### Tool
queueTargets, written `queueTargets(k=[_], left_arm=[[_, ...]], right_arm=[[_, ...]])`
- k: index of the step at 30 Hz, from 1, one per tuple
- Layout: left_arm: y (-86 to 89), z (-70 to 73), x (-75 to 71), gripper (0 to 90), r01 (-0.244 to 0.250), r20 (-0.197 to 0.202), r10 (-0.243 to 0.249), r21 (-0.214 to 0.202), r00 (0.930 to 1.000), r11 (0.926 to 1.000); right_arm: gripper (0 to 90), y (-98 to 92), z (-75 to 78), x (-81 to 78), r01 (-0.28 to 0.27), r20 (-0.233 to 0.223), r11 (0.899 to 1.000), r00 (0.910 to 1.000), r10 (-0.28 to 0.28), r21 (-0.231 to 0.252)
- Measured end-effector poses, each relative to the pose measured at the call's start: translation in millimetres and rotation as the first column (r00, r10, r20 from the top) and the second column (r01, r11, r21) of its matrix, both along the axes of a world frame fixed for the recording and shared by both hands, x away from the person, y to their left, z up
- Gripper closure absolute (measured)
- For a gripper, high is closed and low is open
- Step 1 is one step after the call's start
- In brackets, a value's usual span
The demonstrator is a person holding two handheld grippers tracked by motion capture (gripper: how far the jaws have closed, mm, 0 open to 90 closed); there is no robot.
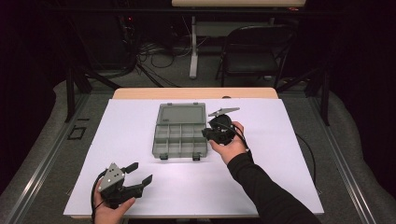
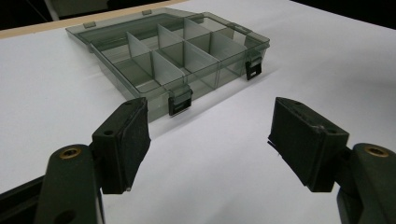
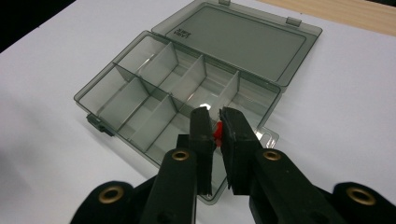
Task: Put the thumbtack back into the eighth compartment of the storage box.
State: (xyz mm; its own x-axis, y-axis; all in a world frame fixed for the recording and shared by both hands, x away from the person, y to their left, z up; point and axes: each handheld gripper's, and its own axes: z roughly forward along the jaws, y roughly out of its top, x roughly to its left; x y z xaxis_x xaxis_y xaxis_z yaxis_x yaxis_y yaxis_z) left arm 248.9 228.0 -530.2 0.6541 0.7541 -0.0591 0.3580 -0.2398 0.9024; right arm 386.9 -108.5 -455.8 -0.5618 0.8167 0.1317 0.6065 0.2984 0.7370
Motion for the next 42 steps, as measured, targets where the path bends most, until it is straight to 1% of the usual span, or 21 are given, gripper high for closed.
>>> queueTargets(k=[8,11,19,23,24,29,36,42], left_arm=[[0.2,0.2,-0.2,28.1,-0.004,0.001,0.004,0.002,1.0000,1.0000],[0.3,0.4,-0.4,28.1,-0.004,0.002,0.004,0.003,1.0000,1.0000],[0.9,0.4,-0.2,28.1,0.000,0.001,0.000,-0.001,1.0000,1.0000],[1.6,0.6,-0.1,28.1,-0.001,0.001,0.001,0.003,1.0000,1.0000],[1.7,0.5,-0.1,28.1,-0.002,0.000,0.002,0.001,1.0000,1.0000],[1.4,0.6,-0.3,28.1,0.000,0.002,0.000,0.003,1.0000,1.0000],[0.8,0.3,-0.2,28.1,-0.001,0.001,0.001,0.000,1.0000,1.0000],[1.0,0.2,0.0,28.1,0.000,0.000,0.000,-0.001,1.0000,1.0000]], right_arm=[[83.1,0.8,-7.3,8.1,0.020,-0.015,1.000,0.9997,-0.020,-0.007],[83.1,2.9,-11.1,10.4,0.018,-0.020,1.000,0.9996,-0.019,-0.020],[83.0,11.1,-23.6,14.0,0.015,-0.059,0.999,0.9981,-0.017,-0.040],[83.1,14.7,-32.2,14.9,0.016,-0.079,0.999,0.9967,-0.018,-0.036],[83.0,15.0,-33.9,15.2,0.013,-0.089,0.999,0.9959,-0.017,-0.042],[83.0,14.2,-42.6,17.8,0.024,-0.119,0.999,0.9925,-0.028,-0.034],[83.0,12.3,-49.5,17.9,0.026,-0.130,0.999,0.9910,-0.031,-0.035],[82.6,12.3,-50.9,17.4,0.024,-0.134,0.999,0.9905,-0.029,-0.038]])
